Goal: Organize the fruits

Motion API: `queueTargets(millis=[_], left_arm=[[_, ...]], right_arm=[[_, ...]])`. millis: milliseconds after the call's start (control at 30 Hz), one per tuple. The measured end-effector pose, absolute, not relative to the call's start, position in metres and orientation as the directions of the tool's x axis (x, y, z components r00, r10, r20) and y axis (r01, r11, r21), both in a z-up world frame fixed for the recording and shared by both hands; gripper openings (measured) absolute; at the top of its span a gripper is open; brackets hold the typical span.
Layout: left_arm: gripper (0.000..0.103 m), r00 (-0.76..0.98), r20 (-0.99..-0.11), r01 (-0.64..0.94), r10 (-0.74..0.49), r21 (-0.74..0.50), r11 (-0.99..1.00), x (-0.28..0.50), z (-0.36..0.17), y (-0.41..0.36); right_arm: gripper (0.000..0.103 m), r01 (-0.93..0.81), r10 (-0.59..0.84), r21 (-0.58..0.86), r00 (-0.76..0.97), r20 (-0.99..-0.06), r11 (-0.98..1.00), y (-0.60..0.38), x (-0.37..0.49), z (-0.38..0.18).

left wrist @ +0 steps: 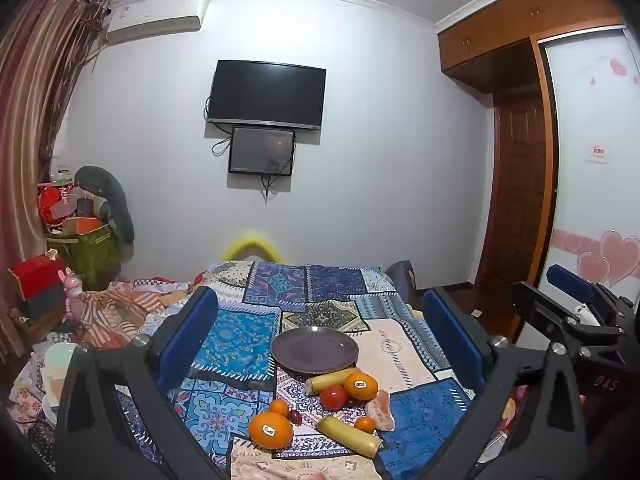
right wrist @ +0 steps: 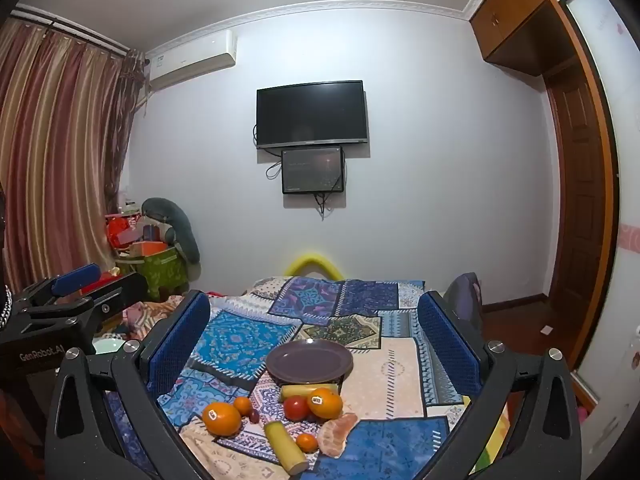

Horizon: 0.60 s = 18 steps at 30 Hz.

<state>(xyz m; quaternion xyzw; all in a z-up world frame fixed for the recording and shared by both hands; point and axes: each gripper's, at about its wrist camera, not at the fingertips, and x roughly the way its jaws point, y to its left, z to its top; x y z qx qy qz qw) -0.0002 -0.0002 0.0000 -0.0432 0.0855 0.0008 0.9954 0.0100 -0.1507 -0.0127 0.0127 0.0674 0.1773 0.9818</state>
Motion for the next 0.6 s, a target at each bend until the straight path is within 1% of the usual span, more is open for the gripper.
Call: queueTargets(millis=[300,367,600], left_arm=[[0.103,0.987,-0.160,-0.003,-0.008,-0.068,0.998,0.006,0.010,0.000],[0.103,0.990,-0.140,-0.003,-0.006,-0.059,0.998,-0.005,0.009,-0.005],[0.103,0.990,-0.142,-0.001,-0.007,-0.055,0.998,-0.004,0.006,-0.006]], right_arm=[[0.103,-0.349,0.353,0.053,0.927,-0.130,0.936,-0.150,0.010,-0.012],[0.103,-0.351,0.355,0.054,0.926,-0.127,0.935,-0.151,0.011,-0.013],[0.103,-0.351,0.356,0.061,0.926,-0.124,0.935,-0.151,0.008,-0.011]])
